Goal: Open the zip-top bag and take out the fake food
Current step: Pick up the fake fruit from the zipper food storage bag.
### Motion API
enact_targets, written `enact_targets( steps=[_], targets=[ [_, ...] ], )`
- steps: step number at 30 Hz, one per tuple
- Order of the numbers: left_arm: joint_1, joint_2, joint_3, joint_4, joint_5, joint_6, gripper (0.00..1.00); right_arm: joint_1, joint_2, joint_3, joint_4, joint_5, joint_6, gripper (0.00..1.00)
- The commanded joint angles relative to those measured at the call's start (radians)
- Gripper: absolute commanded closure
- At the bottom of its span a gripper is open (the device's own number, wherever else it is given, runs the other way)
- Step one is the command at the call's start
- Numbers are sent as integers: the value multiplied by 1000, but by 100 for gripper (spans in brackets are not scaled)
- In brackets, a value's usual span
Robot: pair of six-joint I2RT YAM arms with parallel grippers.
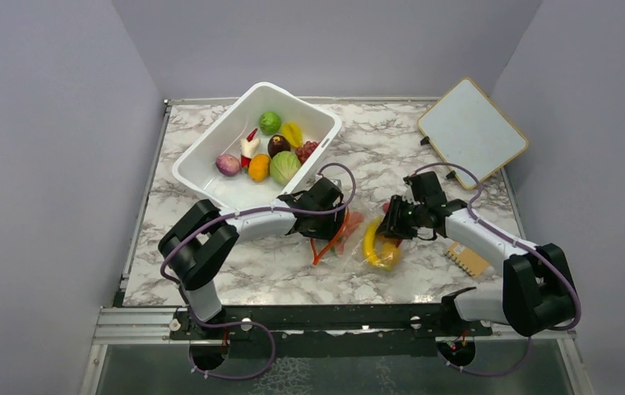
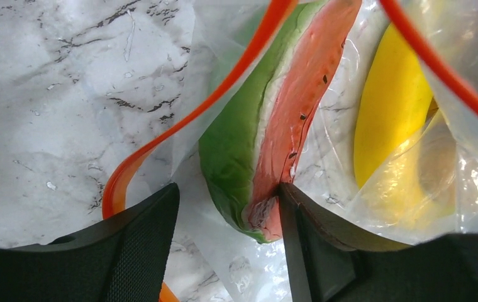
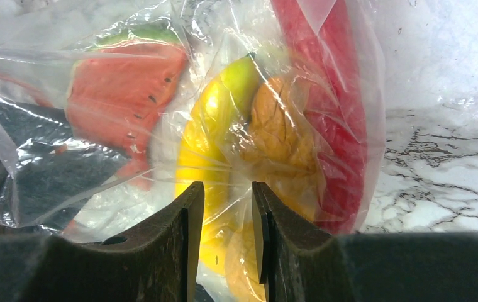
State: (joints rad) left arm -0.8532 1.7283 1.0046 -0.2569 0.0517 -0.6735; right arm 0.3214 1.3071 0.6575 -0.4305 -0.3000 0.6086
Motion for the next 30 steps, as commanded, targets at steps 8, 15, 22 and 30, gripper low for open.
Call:
enact_targets(
  steps=[8,15,22,30],
  targets=[
    [-6,-11,-22,53,-6,-40,36,4,-78,58,-48,-12,-14,65],
    [-6,-54,-98,214,34,-141,36,4,-96,57,-41,-48,-5,63],
    [-6,-33,-94,213,-17,-148,39,4,-110,48,-43,-70,-5,62],
    [-7,-58,-117,191,-52,-150,72,3,-157,42,-11,-147,16,60]
  ],
)
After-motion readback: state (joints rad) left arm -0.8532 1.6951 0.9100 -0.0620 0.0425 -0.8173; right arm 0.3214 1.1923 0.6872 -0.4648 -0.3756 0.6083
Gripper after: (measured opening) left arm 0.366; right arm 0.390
